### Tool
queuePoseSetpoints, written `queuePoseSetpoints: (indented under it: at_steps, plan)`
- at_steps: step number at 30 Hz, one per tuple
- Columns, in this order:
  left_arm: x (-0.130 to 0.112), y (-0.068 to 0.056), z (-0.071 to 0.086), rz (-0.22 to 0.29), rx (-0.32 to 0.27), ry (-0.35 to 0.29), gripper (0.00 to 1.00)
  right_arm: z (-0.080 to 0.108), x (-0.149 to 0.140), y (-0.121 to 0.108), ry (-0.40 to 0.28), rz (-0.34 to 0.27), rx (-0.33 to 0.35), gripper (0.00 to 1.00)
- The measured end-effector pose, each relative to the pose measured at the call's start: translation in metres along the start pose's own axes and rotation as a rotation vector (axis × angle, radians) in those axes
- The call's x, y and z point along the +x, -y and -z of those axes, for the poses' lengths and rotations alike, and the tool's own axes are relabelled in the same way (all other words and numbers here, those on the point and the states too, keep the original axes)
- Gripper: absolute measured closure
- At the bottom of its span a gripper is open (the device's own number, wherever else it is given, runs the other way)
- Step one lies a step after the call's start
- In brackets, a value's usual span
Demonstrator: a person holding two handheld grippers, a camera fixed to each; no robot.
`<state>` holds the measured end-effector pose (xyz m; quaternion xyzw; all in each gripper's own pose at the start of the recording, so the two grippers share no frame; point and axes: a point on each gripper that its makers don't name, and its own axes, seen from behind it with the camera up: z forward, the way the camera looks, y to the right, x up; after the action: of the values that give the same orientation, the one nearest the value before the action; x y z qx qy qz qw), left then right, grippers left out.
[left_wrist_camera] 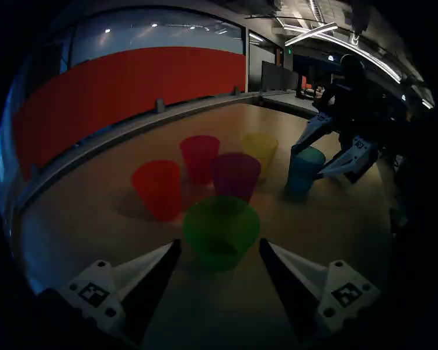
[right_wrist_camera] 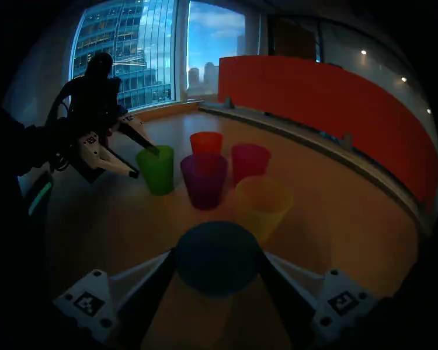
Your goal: Pour water
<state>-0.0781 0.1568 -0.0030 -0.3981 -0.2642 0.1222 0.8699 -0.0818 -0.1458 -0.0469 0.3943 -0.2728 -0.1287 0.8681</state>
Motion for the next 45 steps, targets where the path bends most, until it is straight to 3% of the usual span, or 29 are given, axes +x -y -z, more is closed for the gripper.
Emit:
queuePoseSetpoints:
  at_steps: [9, 24, 33, 37, 45]
  plan:
    - [0.008, 0.003, -0.008, 0.005, 0.003, -0.01, 0.0, 0.0, 0.0, 0.0, 0.003, 0.008, -0.005, 0.0]
    - [0.01, -0.004, -0.018, -0.011, -0.009, 0.002, 0.0, 0.003, -0.002, 0.001, 0.004, 0.01, -0.007, 0.0]
    - [0.009, 0.002, -0.023, -0.01, 0.017, 0.015, 0.01, 0.005, -0.004, 0.0, 0.005, 0.013, -0.007, 0.0]
    - [0.007, -0.001, -0.024, -0.003, 0.007, 0.023, 0.14, 0.005, -0.005, -0.001, 0.006, 0.014, -0.007, 0.0]
    - [0.007, -0.003, -0.025, -0.008, 0.0, 0.025, 0.15, 0.004, -0.007, -0.001, 0.009, 0.021, -0.01, 0.0]
